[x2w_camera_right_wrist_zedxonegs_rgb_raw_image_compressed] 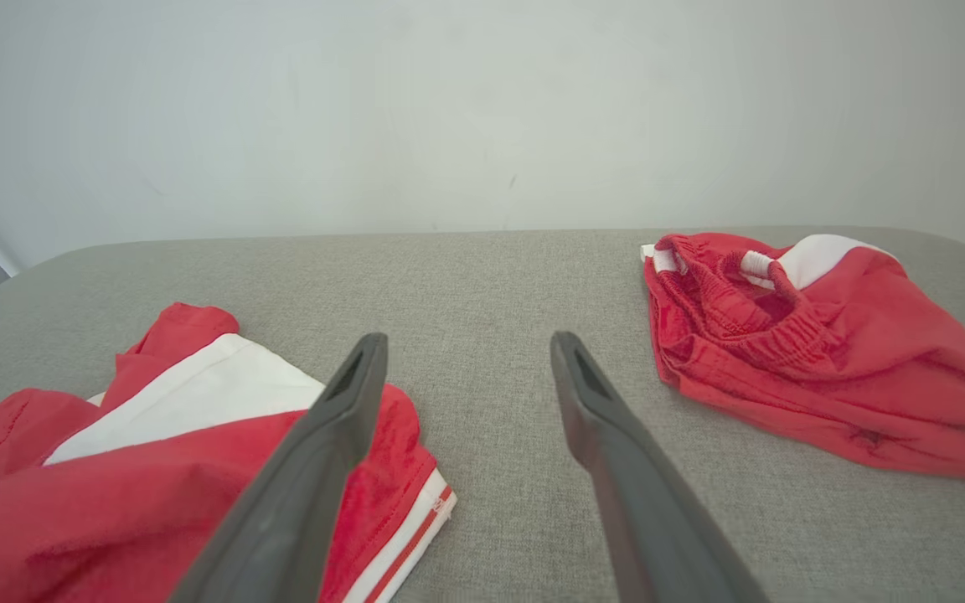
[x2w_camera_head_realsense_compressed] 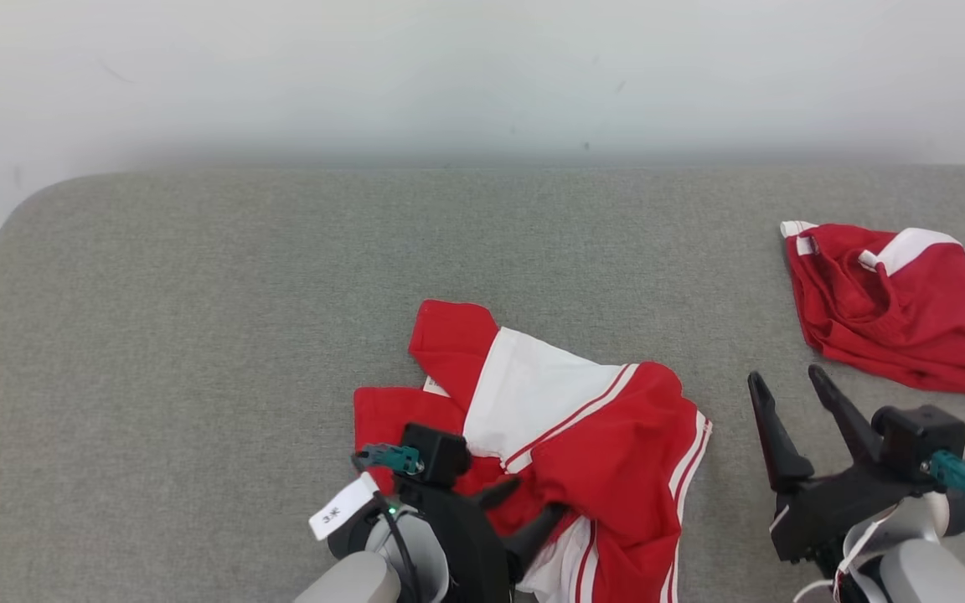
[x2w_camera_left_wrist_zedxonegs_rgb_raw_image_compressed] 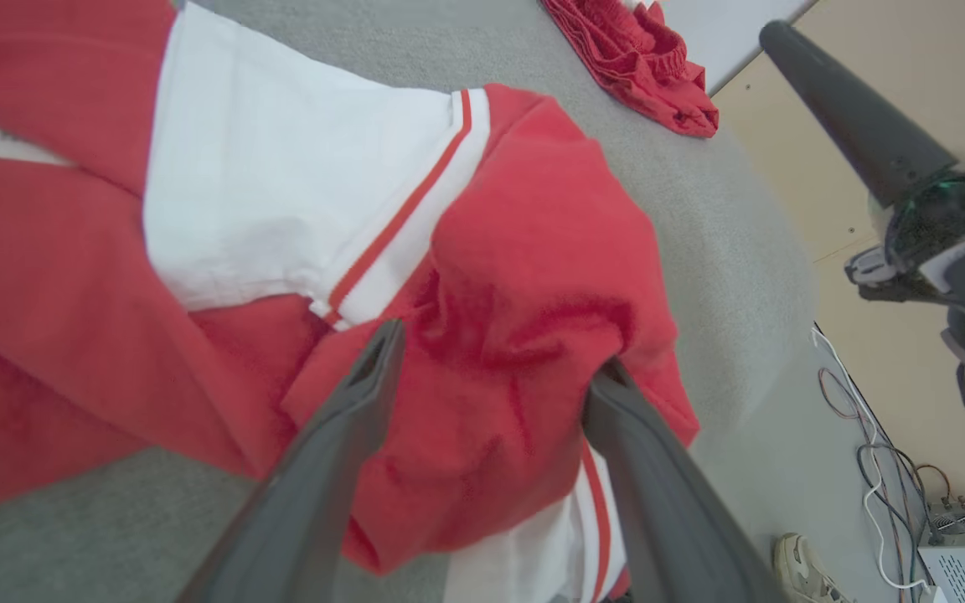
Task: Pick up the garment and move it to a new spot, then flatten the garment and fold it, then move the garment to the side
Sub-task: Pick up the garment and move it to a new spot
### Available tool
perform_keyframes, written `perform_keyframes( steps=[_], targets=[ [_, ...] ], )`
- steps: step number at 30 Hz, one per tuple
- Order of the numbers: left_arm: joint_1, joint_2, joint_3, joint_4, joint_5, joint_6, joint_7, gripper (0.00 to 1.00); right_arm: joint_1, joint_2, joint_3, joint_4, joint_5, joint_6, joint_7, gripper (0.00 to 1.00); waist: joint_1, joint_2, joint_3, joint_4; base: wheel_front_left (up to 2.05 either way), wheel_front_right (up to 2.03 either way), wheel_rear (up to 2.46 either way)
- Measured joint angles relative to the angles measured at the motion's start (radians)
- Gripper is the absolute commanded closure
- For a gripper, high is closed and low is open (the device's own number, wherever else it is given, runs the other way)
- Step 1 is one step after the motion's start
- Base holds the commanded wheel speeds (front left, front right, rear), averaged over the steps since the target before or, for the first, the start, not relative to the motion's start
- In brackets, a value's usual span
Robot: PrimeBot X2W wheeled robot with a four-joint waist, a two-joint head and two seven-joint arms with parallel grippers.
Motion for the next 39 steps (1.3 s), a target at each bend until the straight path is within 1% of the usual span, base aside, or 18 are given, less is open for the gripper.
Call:
perform_keyframes(
  steps=[5, 11, 12, 16, 19, 20, 22, 25, 31, 35, 39],
  targets=[
    [0.003, 0.004, 0.031, -0.037, 0.004, 0.026, -0.059, 0.0, 0.015, 0.007, 0.002, 0.011, 0.009, 0.0, -0.003, 0.0, 0.0, 0.0, -0.014, 0.012, 0.0, 0.0, 0.0],
    [0.046, 0.058, 0.062, -0.081, 0.024, 0.071, -0.12, 0.0, 0.036, 0.008, -0.003, 0.012, 0.01, 0.0, -0.012, 0.0, 0.0, 0.0, -0.029, 0.028, 0.0, 0.0, 0.0],
    [0.046, 0.058, 0.062, -0.081, 0.024, 0.071, -0.12, 0.0, 0.036, 0.008, -0.003, 0.012, 0.01, 0.0, -0.012, 0.0, 0.0, 0.0, -0.029, 0.028, 0.0, 0.0, 0.0],
    [0.094, 0.088, 0.092, -0.117, 0.024, 0.1, -0.157, 0.0, 0.052, 0.011, -0.005, 0.008, 0.016, 0.0, -0.017, 0.0, 0.0, -0.0001, -0.035, 0.038, 0.0, 0.0, 0.0],
    [0.106, 0.103, 0.113, -0.121, 0.029, 0.139, -0.187, 0.0, 0.053, 0.011, -0.005, 0.008, 0.017, 0.0, -0.018, 0.0, 0.0001, 0.0001, -0.034, 0.049, 0.0, 0.0, 0.0],
    [0.106, 0.118, 0.119, -0.122, 0.042, 0.156, -0.199, 0.0, 0.052, 0.012, -0.003, 0.008, 0.017, 0.0, -0.018, 0.0, 0.0001, 0.0002, -0.035, 0.051, 0.0, 0.0, 0.0],
    [0.11, 0.147, 0.145, -0.129, 0.081, 0.192, -0.243, 0.0, 0.052, 0.015, -0.001, 0.009, 0.017, 0.0, -0.018, 0.0, 0.0001, 0.0001, -0.035, 0.054, 0.0, 0.0, 0.0],
    [0.129, 0.17, 0.187, -0.157, 0.135, 0.218, -0.328, 0.0, 0.052, 0.015, -0.001, 0.01, 0.017, 0.0, -0.018, 0.0, 0.0001, 0.0001, -0.037, 0.056, 0.0, 0.0, 0.0],
    [0.2, 0.175, 0.24, -0.185, 0.182, 0.218, -0.424, 0.0, 0.054, 0.017, -0.003, 0.01, 0.019, 0.0, -0.022, 0.0, 0.0001, 0.0001, -0.04, 0.065, 0.0, 0.0, 0.0],
    [0.243, 0.178, 0.28, -0.194, 0.2, 0.218, -0.431, 0.0, 0.055, 0.018, -0.002, 0.01, 0.019, 0.0, -0.022, 0.0, 0.0001, 0.0001, -0.04, 0.068, 0.0, 0.0, 0.0],
    [0.274, 0.155, 0.352, -0.189, 0.244, 0.218, -0.441, 0.0, 0.056, 0.019, -0.001, 0.01, 0.019, 0.0, -0.025, 0.0, 0.0001, 0.0001, -0.04, 0.071, 0.0, 0.0, 0.0]
  ],
)
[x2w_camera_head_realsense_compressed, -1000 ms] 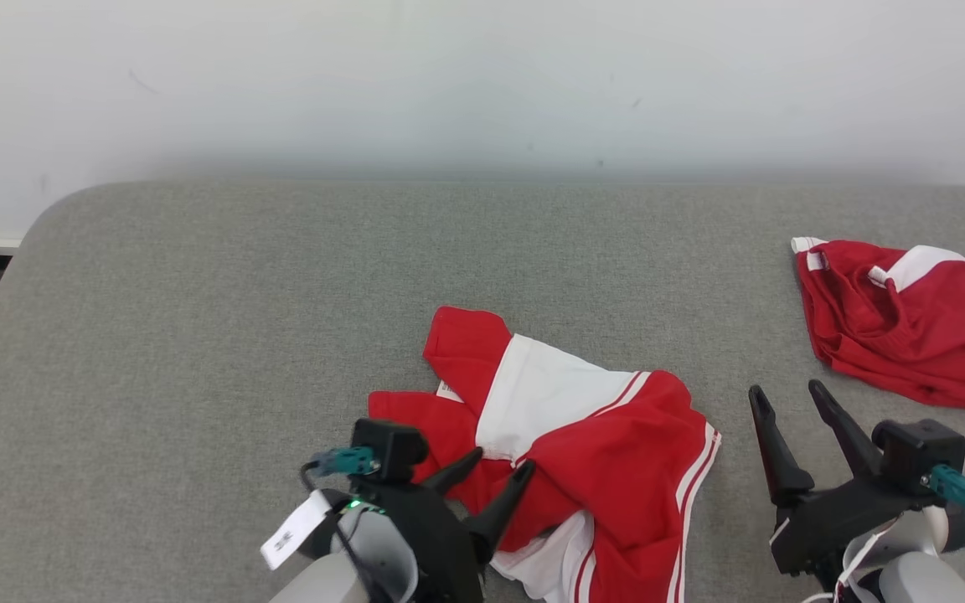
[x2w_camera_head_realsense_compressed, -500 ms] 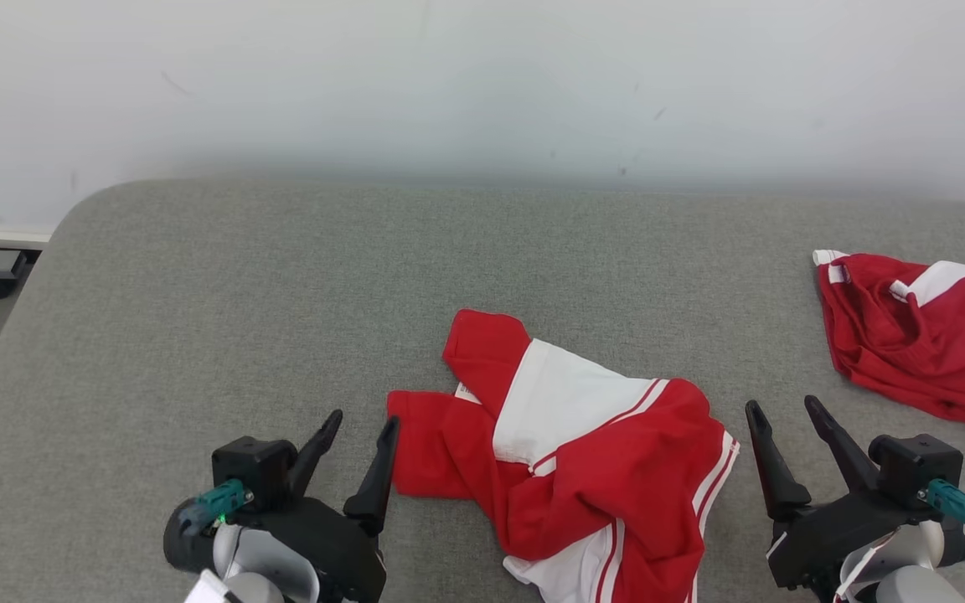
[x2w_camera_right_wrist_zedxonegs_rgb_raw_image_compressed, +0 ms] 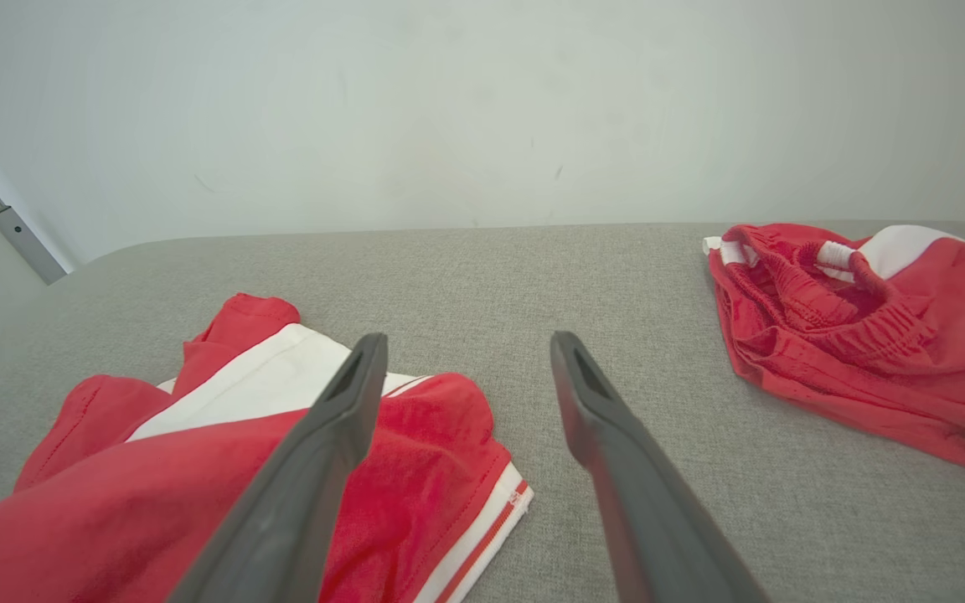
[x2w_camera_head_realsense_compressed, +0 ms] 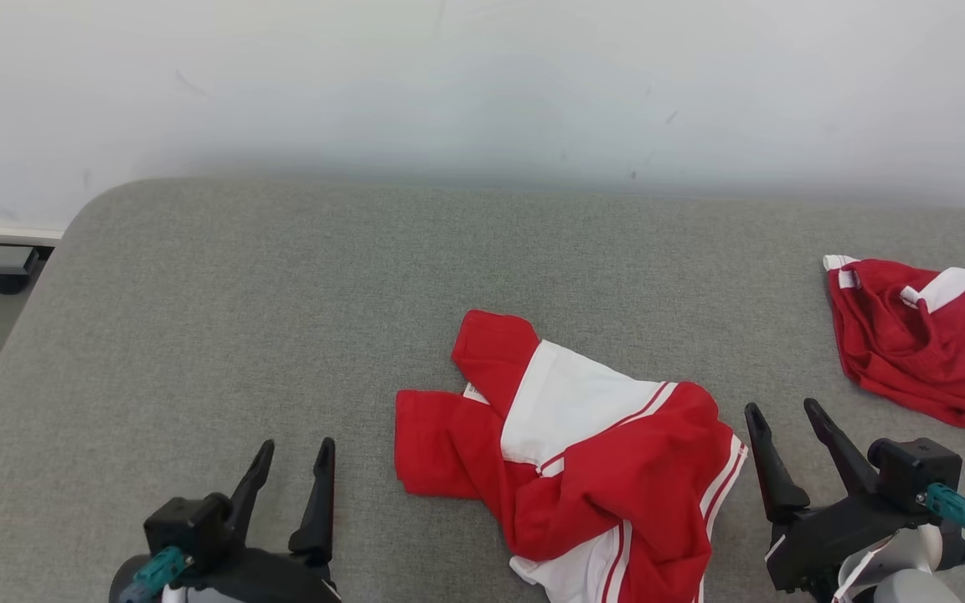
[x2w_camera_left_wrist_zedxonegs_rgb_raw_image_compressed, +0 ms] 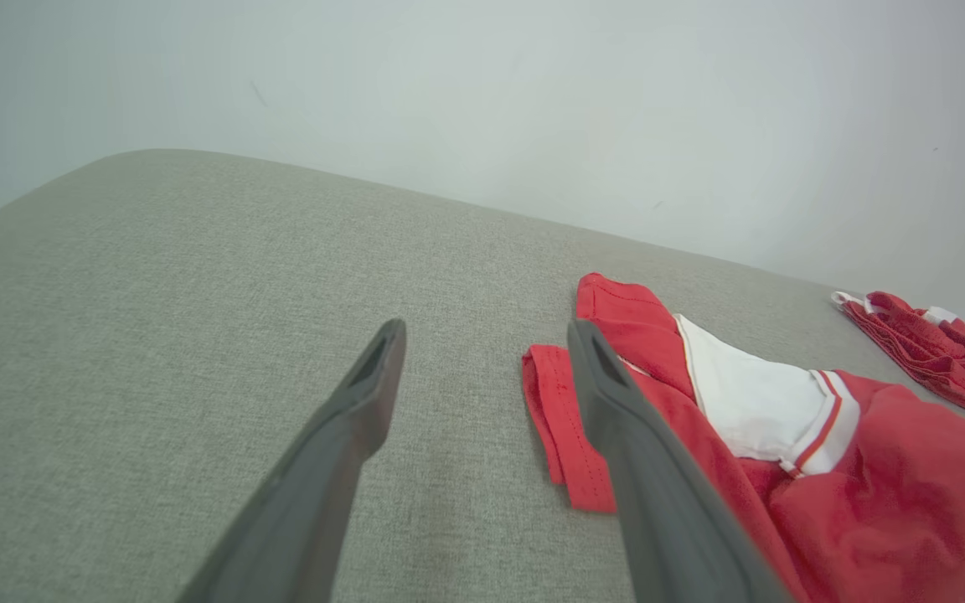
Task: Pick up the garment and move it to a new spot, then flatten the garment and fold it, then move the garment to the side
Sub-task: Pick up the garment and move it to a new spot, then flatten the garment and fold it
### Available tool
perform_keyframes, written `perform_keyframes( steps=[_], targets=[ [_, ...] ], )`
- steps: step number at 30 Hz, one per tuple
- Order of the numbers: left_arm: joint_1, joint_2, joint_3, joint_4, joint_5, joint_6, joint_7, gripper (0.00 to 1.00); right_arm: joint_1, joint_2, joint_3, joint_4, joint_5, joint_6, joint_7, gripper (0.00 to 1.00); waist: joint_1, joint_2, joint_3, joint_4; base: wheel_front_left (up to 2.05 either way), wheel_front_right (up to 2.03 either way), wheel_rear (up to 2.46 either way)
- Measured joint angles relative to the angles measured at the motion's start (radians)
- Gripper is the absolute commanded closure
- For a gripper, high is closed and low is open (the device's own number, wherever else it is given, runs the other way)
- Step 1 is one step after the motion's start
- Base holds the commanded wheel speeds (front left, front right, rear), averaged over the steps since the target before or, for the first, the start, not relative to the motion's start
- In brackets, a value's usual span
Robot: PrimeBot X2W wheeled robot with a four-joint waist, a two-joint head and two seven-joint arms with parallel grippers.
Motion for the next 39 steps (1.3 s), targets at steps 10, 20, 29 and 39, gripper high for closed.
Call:
perform_keyframes(
  steps=[10, 20, 29, 39],
  targets=[
    [0.077, -0.072, 0.104, -0.009, 0.093, 0.0, -0.007, 0.0, 0.016, 0.001, 0.0, 0.001, 0.005, -0.001, 0.0, 0.0, 0.0, 0.0, 0.0, 0.013, 0.0, 0.0, 0.0],
    [0.076, -0.092, 0.127, -0.04, 0.151, 0.0, -0.008, 0.0, -0.037, 0.001, 0.052, 0.005, -0.003, 0.027, 0.026, 0.0, 0.0, 0.0, 0.001, 0.032, 0.0, 0.0, 0.0],
    [-0.046, -0.119, 0.042, -0.033, 0.139, -0.078, 0.036, 0.0, -0.216, 0.006, 0.134, 0.102, -0.017, 0.078, 0.147, 0.0, 0.0, 0.0, 0.016, 0.063, 0.0, 0.0, 0.0],
    [-0.29, -0.144, 0.027, 0.15, 0.063, -0.205, 0.157, 0.0, -0.435, 0.079, 0.209, 0.249, -0.03, 0.103, 0.257, 0.0, 0.0001, 0.0001, 0.089, 0.083, 0.0, 0.0, 0.0]
  ],
)
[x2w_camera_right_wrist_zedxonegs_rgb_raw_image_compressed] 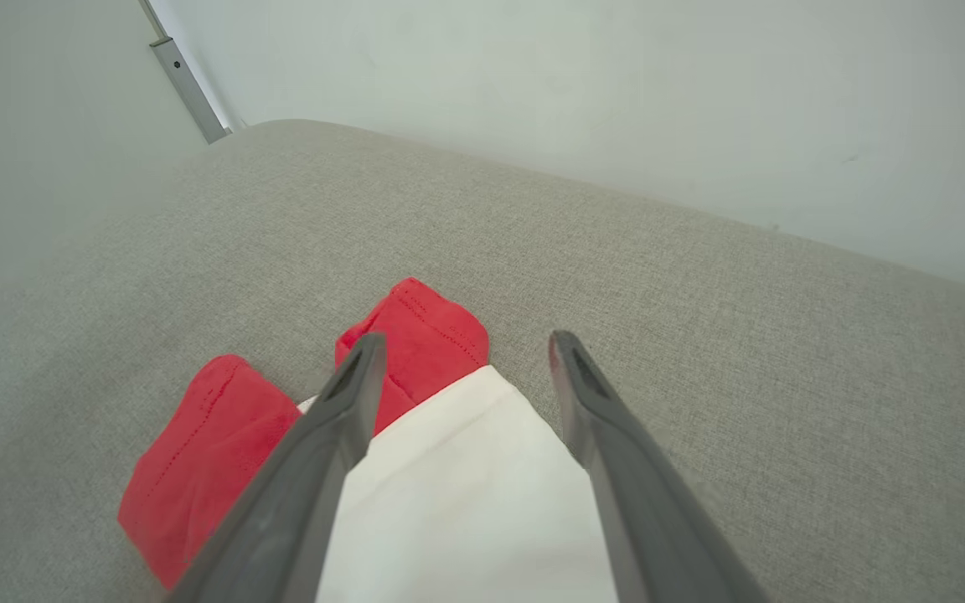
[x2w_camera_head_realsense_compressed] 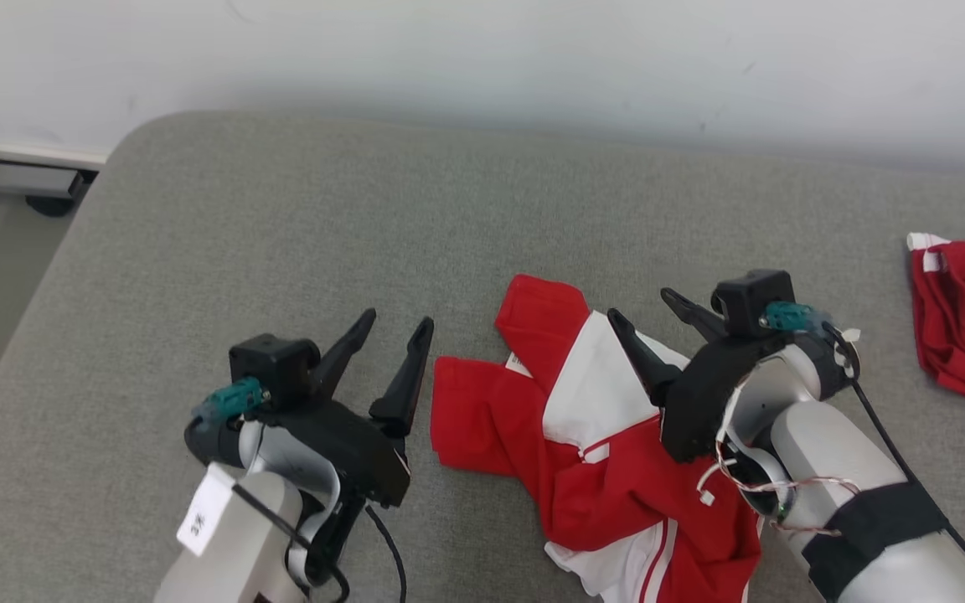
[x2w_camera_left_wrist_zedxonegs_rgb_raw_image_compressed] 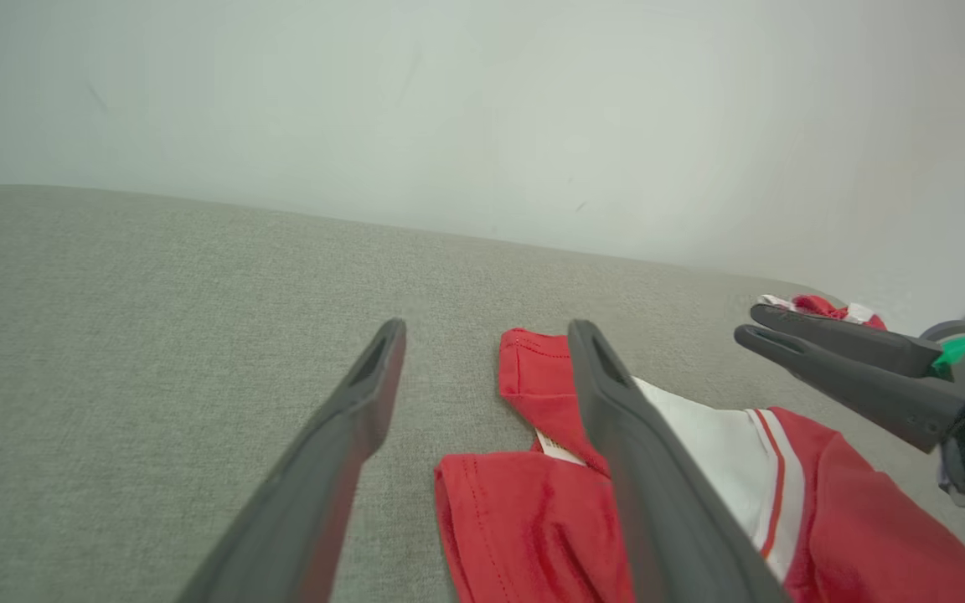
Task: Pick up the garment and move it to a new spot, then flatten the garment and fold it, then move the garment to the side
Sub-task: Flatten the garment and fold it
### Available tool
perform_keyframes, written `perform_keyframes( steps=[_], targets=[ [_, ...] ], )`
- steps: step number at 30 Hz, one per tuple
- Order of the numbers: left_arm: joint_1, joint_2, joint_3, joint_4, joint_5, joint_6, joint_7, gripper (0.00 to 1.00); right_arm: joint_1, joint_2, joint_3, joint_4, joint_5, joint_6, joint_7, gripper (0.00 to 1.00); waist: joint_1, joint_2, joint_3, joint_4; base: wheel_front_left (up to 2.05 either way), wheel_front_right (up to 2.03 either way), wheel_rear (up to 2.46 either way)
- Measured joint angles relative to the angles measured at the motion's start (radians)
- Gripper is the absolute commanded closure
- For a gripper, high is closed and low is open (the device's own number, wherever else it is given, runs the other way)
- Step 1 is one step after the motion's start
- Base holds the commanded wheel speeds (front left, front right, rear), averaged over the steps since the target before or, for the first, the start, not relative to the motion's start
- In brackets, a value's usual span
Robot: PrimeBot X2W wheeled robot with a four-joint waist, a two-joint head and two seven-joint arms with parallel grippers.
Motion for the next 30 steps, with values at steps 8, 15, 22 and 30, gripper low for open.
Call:
perform_keyframes(
  steps=[8, 15, 22, 30],
  targets=[
    [-0.03, -0.013, 0.012, 0.038, 0.011, 0.013, -0.036, 0.0, -0.034, -0.006, 0.002, 0.104, -0.001, 0.012, 0.016, 0.0, 0.0, 0.0, 0.049, -0.02, 0.0, 0.0, 0.0],
    [-0.03, -0.022, -0.012, 0.038, 0.04, 0.057, -0.095, 0.0, -0.072, -0.021, 0.008, 0.177, -0.001, 0.021, 0.026, 0.0, -0.0001, 0.0, 0.047, 0.003, 0.0, 0.0, 0.0],
    [-0.027, -0.031, -0.039, 0.032, 0.08, 0.093, -0.12, 0.0, -0.125, -0.021, 0.031, 0.264, -0.006, 0.025, 0.057, 0.0, -0.0001, 0.0, 0.042, 0.048, 0.0, 0.0, 0.0],
    [-0.021, -0.035, -0.053, 0.019, 0.091, 0.135, -0.139, 0.0, -0.152, -0.021, 0.049, 0.355, -0.006, 0.031, 0.087, 0.0, -0.0001, 0.0, 0.037, 0.101, 0.0, 0.0, 0.0]
  ],
)
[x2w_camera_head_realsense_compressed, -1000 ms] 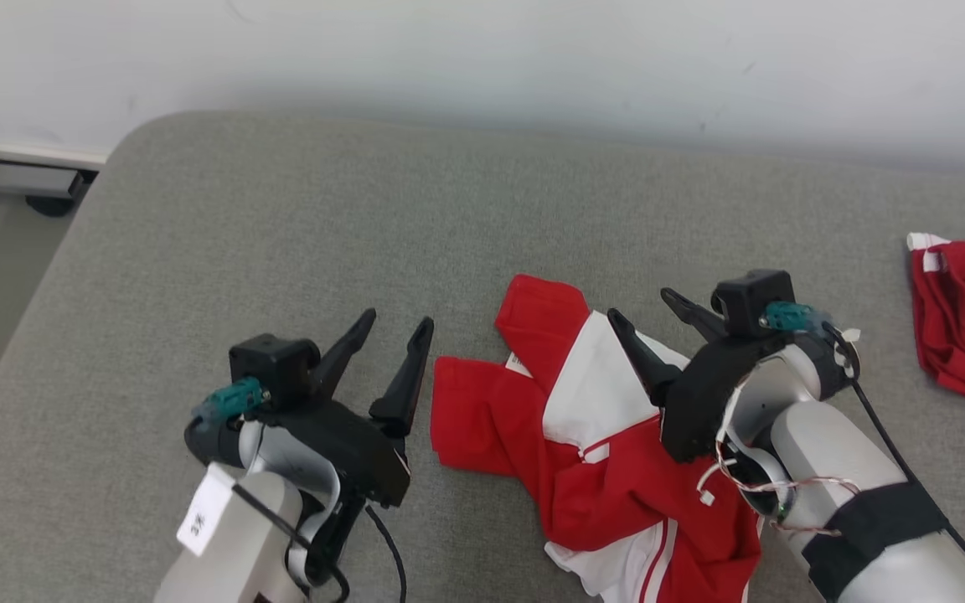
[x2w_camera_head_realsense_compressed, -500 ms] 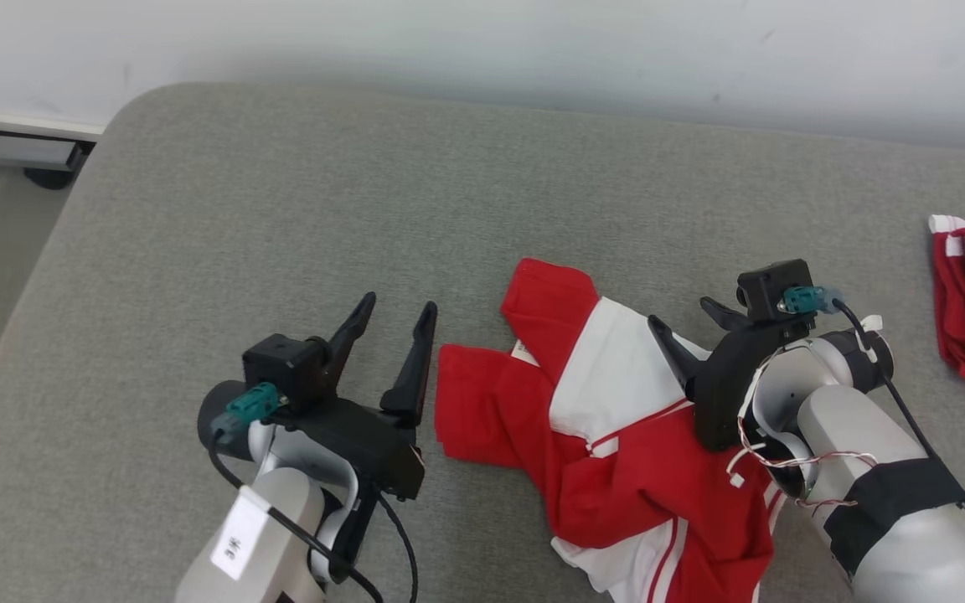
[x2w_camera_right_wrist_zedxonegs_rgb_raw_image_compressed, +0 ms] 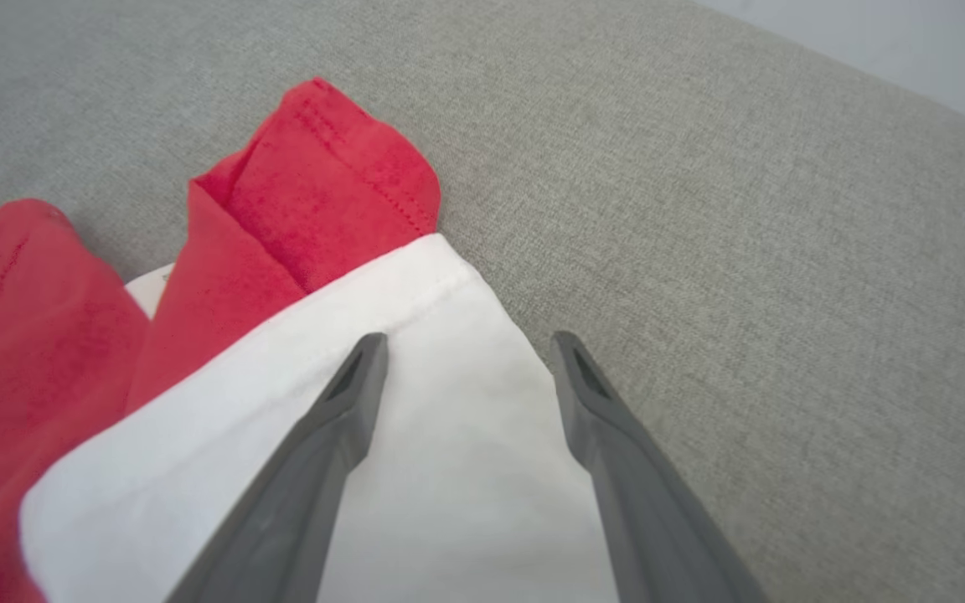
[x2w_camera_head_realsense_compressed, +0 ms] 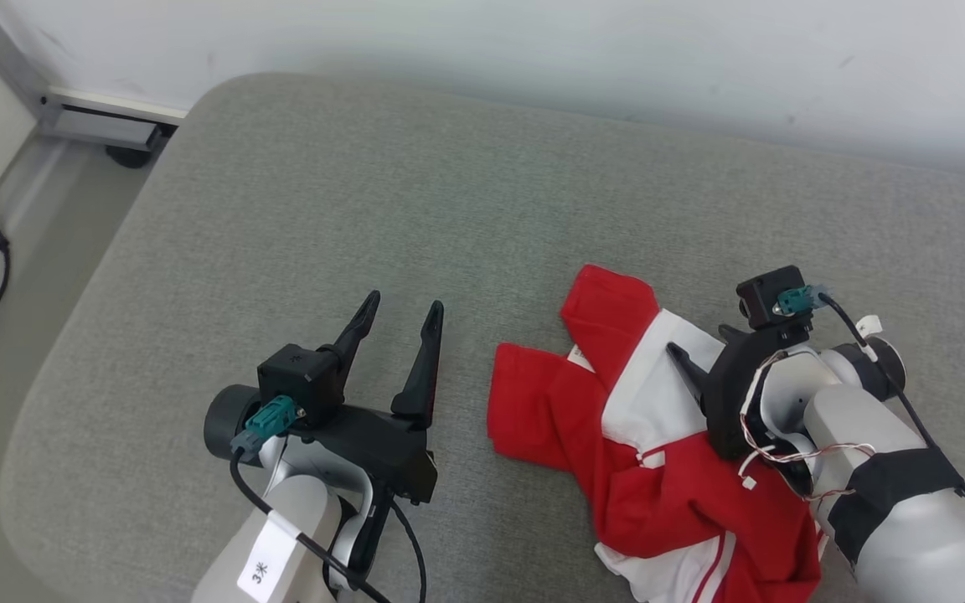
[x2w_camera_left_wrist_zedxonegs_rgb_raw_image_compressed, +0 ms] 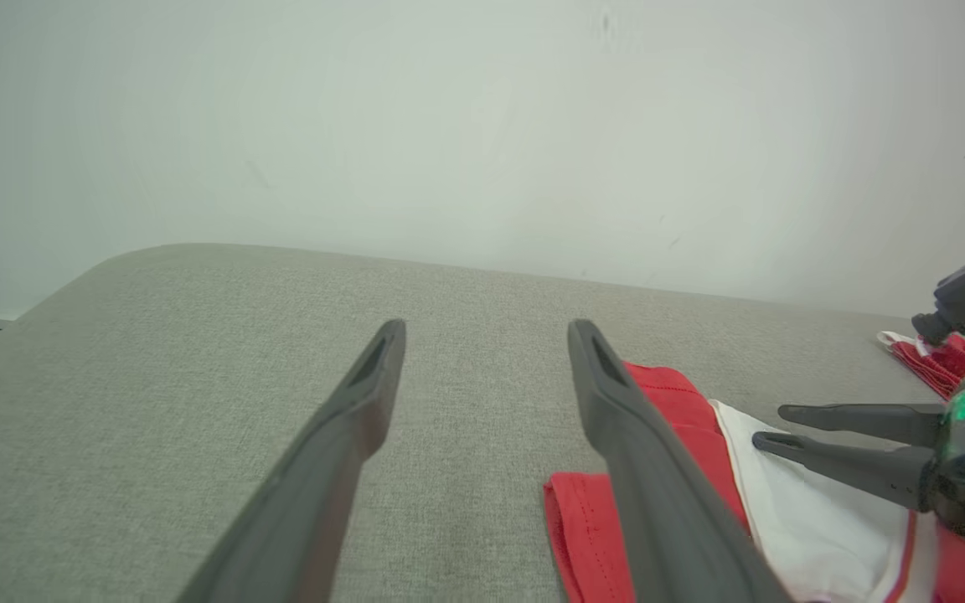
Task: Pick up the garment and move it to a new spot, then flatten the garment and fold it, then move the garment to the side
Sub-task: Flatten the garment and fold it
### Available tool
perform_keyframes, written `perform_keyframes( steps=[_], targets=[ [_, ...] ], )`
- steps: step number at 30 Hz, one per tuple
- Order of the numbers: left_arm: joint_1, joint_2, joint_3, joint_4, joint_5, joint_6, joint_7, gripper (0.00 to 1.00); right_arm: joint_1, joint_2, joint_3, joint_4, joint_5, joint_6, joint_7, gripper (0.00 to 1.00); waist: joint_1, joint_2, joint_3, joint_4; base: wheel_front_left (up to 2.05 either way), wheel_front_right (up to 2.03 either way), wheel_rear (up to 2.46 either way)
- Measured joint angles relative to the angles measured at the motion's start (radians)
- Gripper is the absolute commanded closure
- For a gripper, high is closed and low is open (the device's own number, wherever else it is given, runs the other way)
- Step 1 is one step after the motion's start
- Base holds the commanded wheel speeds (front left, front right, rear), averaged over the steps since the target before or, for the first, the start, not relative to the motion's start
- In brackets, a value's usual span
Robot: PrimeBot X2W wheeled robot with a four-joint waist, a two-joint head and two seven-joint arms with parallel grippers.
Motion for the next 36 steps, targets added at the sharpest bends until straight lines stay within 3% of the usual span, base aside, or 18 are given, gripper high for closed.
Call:
perform_keyframes(
  steps=[6, 7, 8, 9, 19, 25, 36],
  targets=[
    [0.025, 0.0, -0.002, -0.005, -0.003, 0.009, -0.008, 0.0, -0.009, 0.003, 0.021, 0.067, 0.0, 0.003, 0.027, 0.0, 0.0, 0.0, -0.006, 0.038, 0.0, 0.0, 0.0],
    [0.027, 0.0, -0.001, -0.007, -0.004, 0.009, -0.008, 0.0, -0.012, 0.003, 0.024, 0.076, 0.0, 0.004, 0.029, 0.45, 0.0, -0.0001, -0.007, 0.043, 0.0, 0.0, 0.0],
    [0.028, 0.0, 0.0, -0.009, -0.004, 0.009, -0.008, 0.0, -0.015, 0.003, 0.027, 0.082, 0.0, 0.004, 0.034, 0.76, 0.0, -0.0001, -0.007, 0.048, 0.0, 0.0, 0.0],
    [0.032, 0.0, 0.004, -0.01, -0.005, 0.014, -0.01, 0.0, -0.017, 0.004, 0.031, 0.088, 0.0, 0.004, 0.035, 1.0, 0.0, 0.0, -0.008, 0.051, 0.0, 0.0, 0.0],
    [0.061, 0.003, 0.034, -0.009, -0.012, 0.025, -0.018, 0.0, -0.059, 0.012, 0.034, 0.071, -0.001, 0.008, -0.079, 1.0, 0.0, -0.0001, -0.021, 0.025, 0.0, 0.0, 0.0],
    [0.066, 0.023, 0.05, -0.008, -0.018, 0.026, -0.021, 0.0, -0.043, -0.028, 0.009, 0.033, 0.013, 0.008, -0.196, 1.0, 0.0, -0.0001, -0.035, -0.028, 0.0, 0.0, 0.0],
    [0.103, 0.033, 0.053, -0.012, -0.02, 0.026, -0.023, 0.0, 0.261, -0.111, -0.101, -0.076, 0.101, 0.007, -0.402, 1.0, -0.0001, -0.0001, -0.059, -0.125, 0.0, 0.0, 0.0]
  ],
)
